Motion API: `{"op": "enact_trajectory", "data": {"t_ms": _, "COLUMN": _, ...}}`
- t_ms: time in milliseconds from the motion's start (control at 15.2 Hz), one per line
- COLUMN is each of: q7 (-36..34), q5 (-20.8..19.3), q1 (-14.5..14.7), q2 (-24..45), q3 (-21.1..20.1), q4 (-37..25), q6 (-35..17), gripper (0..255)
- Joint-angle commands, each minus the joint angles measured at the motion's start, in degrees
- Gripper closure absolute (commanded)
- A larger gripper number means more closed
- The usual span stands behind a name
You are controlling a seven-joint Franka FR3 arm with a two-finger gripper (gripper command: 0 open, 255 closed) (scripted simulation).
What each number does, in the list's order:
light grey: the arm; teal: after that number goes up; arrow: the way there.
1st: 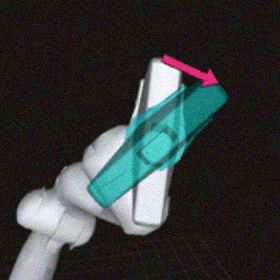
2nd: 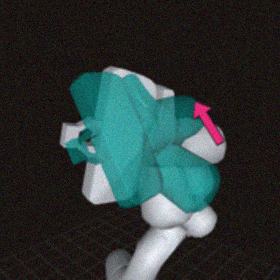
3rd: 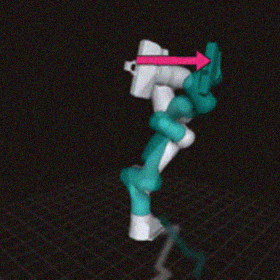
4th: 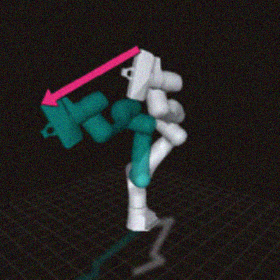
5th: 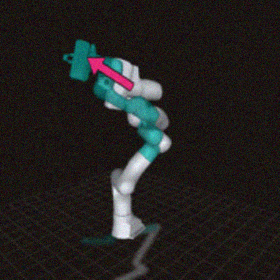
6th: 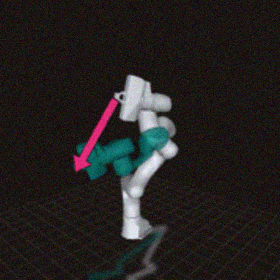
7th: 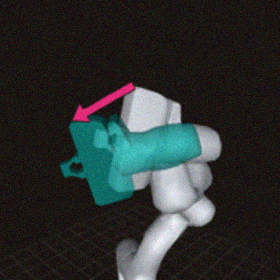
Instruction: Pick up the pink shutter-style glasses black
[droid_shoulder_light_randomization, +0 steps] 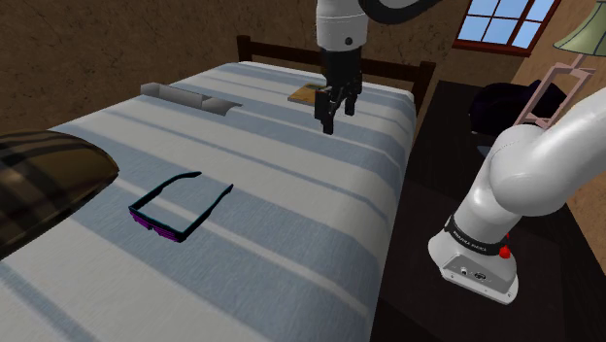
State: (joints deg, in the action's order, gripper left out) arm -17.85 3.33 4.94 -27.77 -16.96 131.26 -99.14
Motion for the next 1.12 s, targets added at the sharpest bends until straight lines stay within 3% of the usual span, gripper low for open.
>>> {"op": "enact_trajectory", "data": {"t_ms": 0, "q7": -1.98, "q5": 0.35, "q1": 0.59, "q2": 2.87, "q3": -1.99, "q4": -1.92, "q6": -1.39, "gripper": 0}}
{"op": "enact_trajectory", "data": {"t_ms": 528, "q7": -10.39, "q5": -2.18, "q1": 2.32, "q2": 17.00, "q3": -9.47, "q4": -12.73, "q6": -5.56, "gripper": 0}}
{"op": "enact_trajectory", "data": {"t_ms": 1056, "q7": -19.96, "q5": -10.21, "q1": 6.18, "q2": 33.67, "q3": -15.03, "q4": -27.66, "q6": -6.18, "gripper": 0}}
